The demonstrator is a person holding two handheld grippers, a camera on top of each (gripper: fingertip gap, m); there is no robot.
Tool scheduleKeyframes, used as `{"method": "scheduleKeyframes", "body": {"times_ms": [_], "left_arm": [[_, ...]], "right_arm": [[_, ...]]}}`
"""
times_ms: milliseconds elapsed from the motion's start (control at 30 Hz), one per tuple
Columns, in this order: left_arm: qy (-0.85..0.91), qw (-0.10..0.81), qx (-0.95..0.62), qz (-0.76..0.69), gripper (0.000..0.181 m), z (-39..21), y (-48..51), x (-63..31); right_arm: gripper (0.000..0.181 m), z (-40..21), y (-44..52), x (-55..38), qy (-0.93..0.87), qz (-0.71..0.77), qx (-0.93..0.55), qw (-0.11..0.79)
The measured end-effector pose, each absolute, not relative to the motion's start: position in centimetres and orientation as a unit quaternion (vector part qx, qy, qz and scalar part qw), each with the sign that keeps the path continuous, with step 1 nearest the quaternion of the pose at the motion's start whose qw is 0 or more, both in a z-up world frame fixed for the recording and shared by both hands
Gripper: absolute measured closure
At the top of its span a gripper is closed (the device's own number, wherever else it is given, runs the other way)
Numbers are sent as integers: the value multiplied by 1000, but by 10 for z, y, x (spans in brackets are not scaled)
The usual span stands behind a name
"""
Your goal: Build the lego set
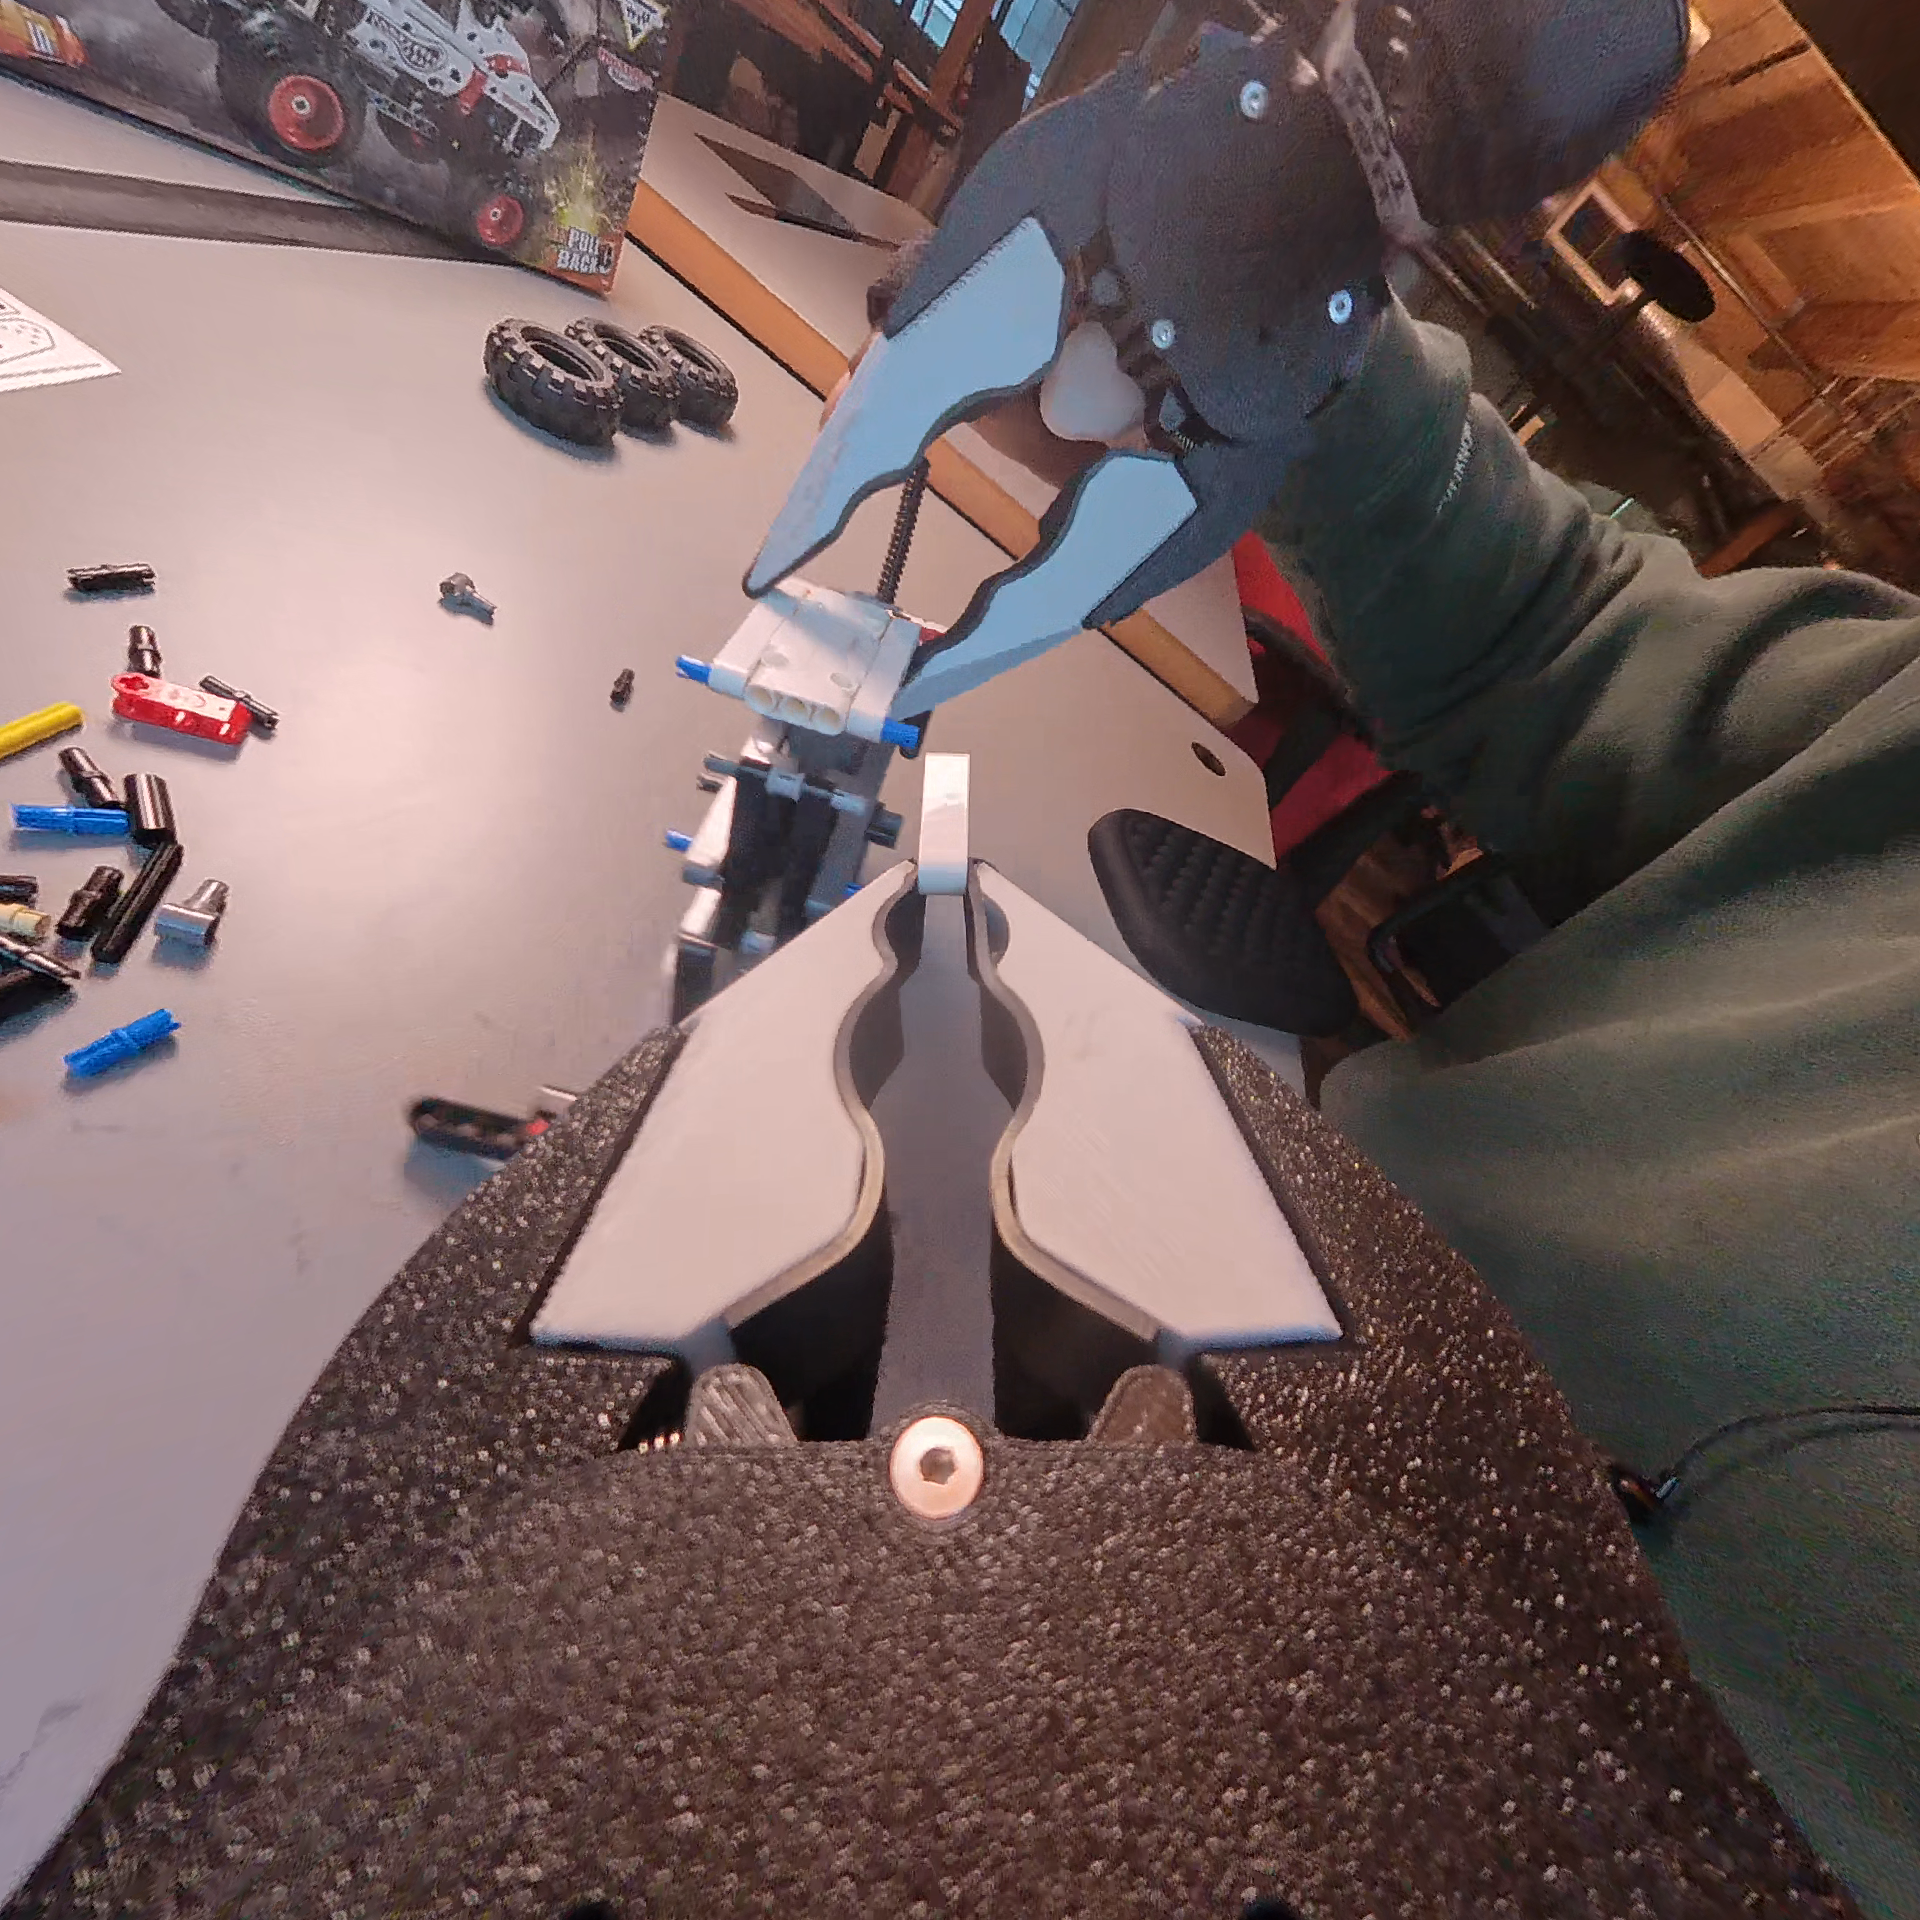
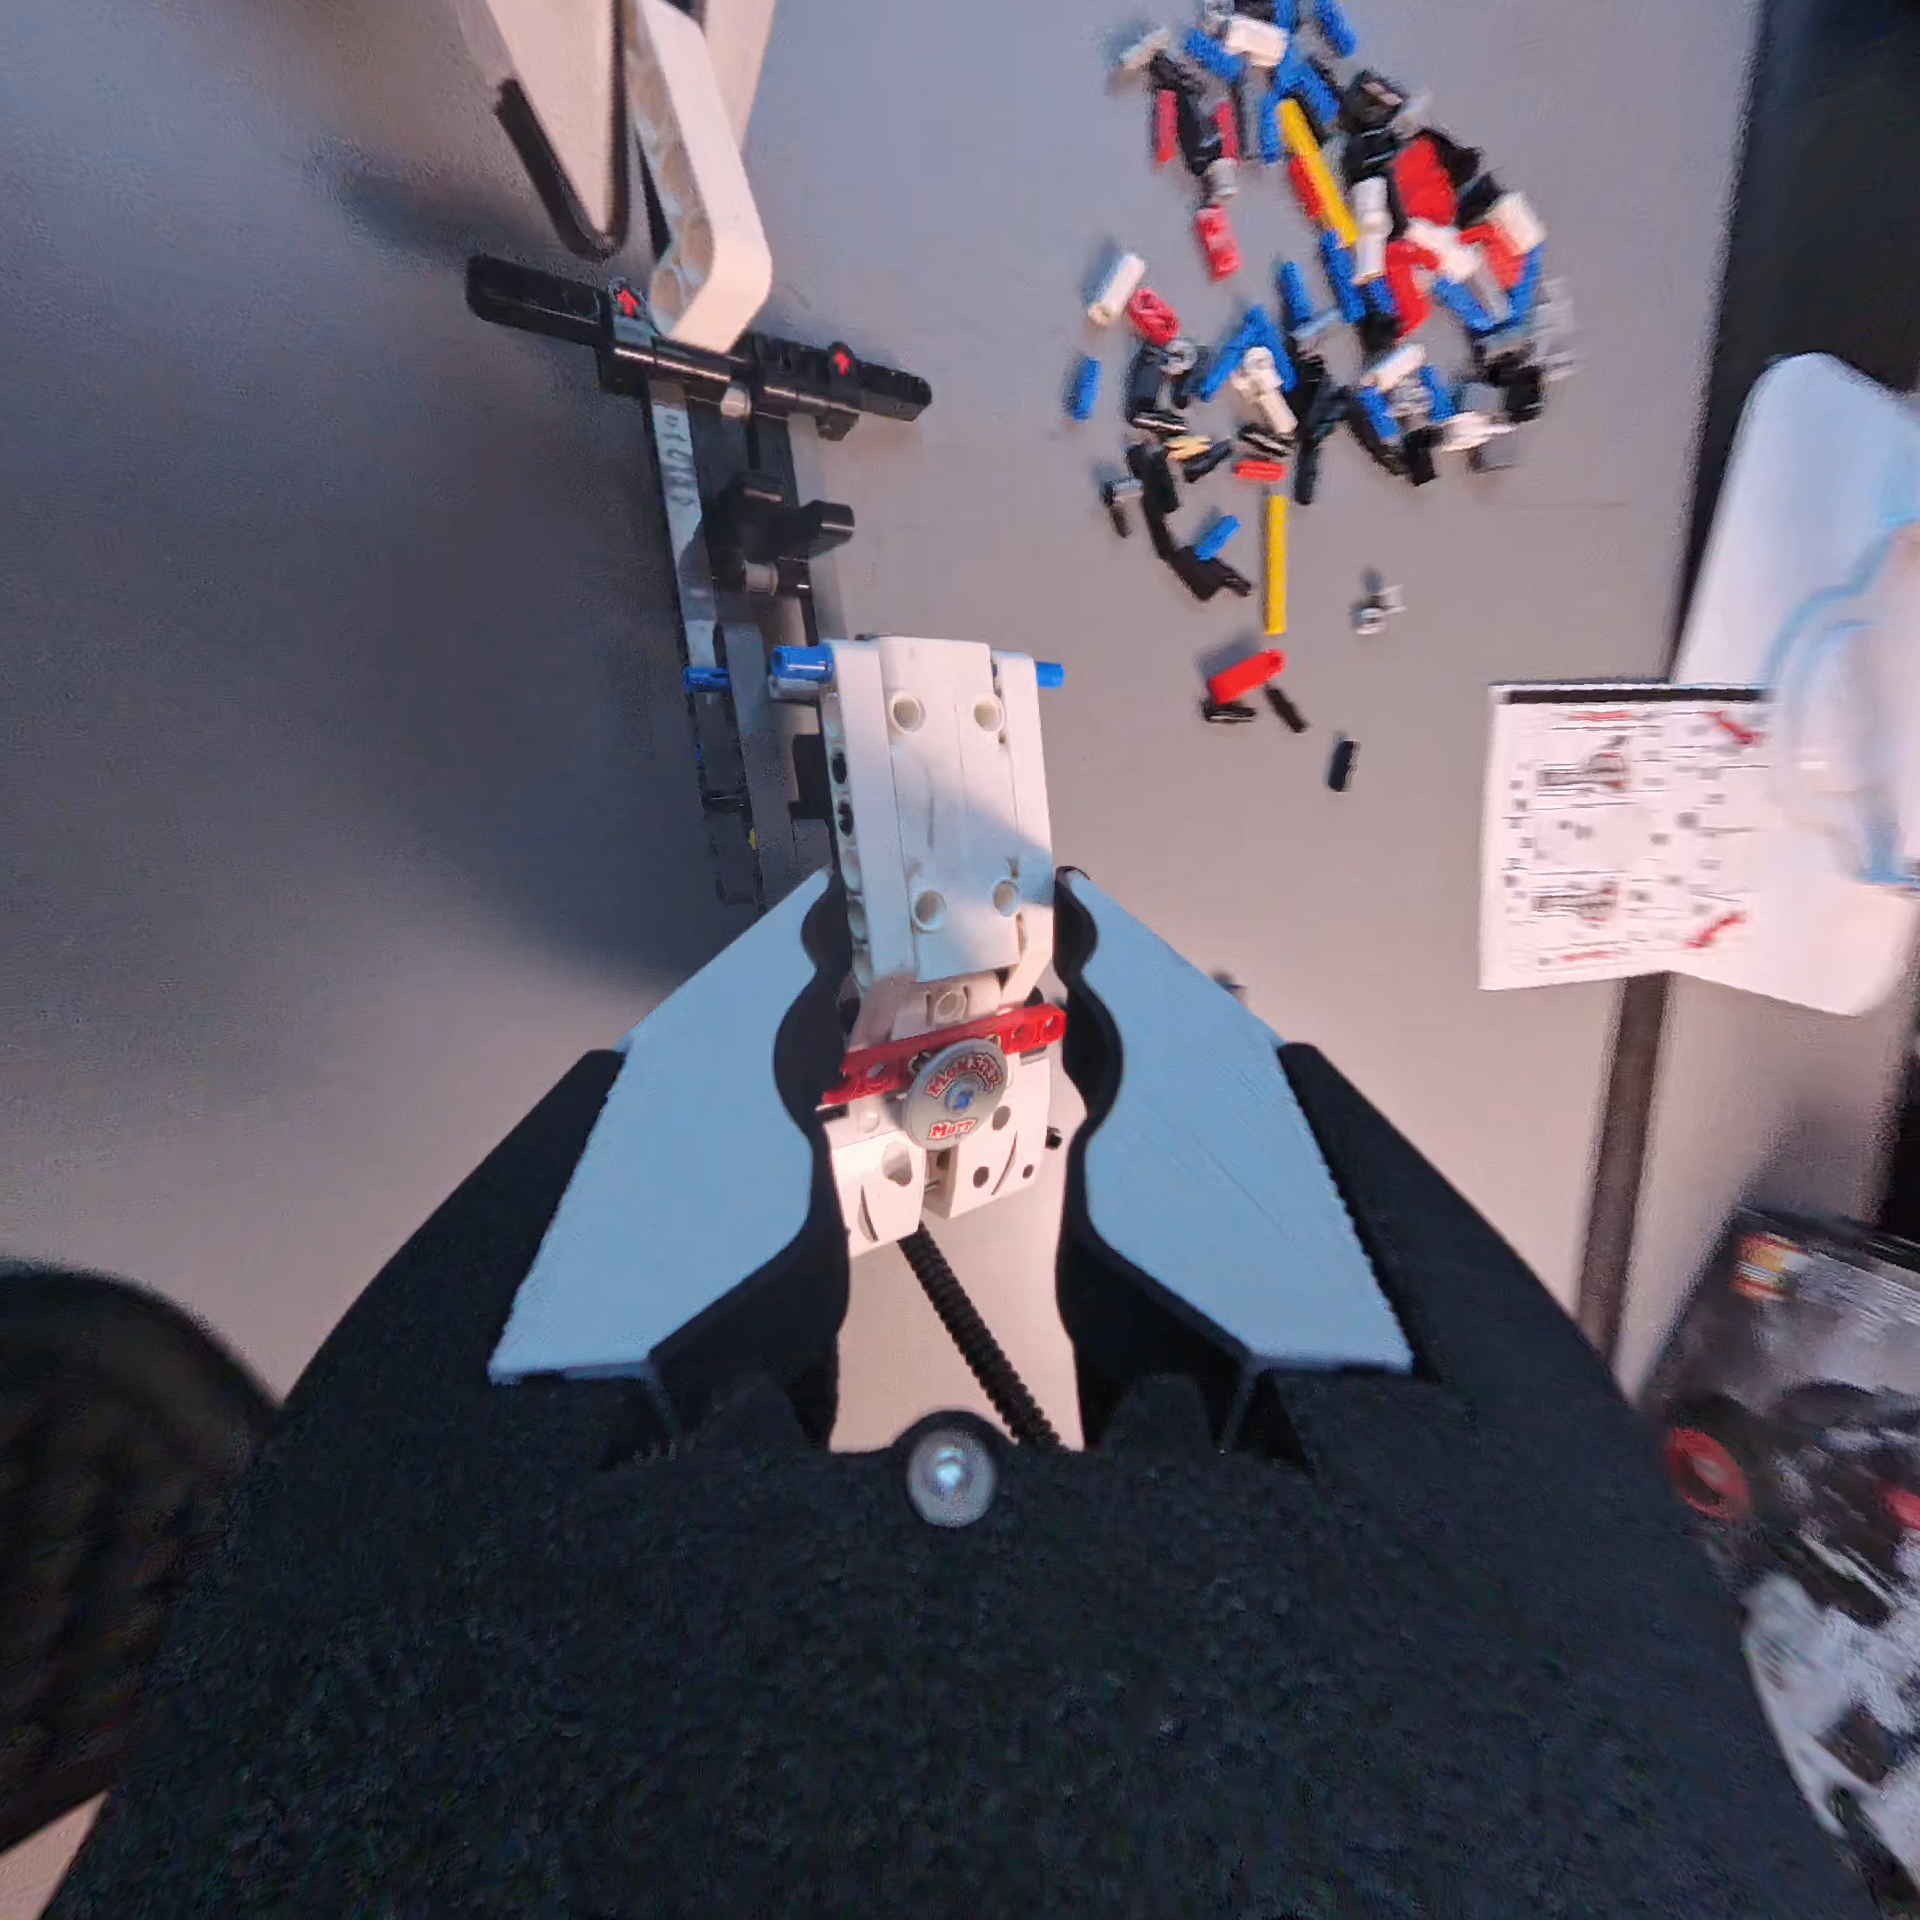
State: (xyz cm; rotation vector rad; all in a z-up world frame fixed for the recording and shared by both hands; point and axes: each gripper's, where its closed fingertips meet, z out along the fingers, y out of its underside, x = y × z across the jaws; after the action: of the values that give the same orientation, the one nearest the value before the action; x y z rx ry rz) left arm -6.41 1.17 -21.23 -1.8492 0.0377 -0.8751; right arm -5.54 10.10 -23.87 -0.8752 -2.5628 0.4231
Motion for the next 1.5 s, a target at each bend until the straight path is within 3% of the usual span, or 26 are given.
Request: {"method": "scheduleKeyframes", "body": {"times_ms": [133, 233, 433, 667, 767, 900, 1133, 1500], "left_arm": [[29, 510, -756, -409, 174, -200, 4, -52], [31, 490, -748, -447, 174, -201, 1, -41], [19, 459, -748, -480, 174, -213, 1, -32], [-16, 443, -739, -507, 174, -218, 6, -37], [-26, 433, -734, -523, 174, -217, 8, -40], [-17, 408, -735, -540, 174, -214, 10, -35], [19, 369, -744, -557, 174, -210, 12, -12], [30, 348, -764, -543, 175, -209, 9, -1]], "right_arm": [[143, -234, 71, -20, -908, 223, -352, -43], [142, -251, 56, 3, -894, 211, -357, -172], [145, -283, 51, -6, -867, 222, -382, -230], [136, -275, 54, -26, -871, 277, -374, -157], [133, -254, 59, -34, -881, 308, -354, -57], [147, -221, 50, -29, -882, 347, -306, 92], [155, -214, 34, -12, -843, 360, -293, 273], [164, -208, 18, -15, -825, 365, -255, 347]]}}
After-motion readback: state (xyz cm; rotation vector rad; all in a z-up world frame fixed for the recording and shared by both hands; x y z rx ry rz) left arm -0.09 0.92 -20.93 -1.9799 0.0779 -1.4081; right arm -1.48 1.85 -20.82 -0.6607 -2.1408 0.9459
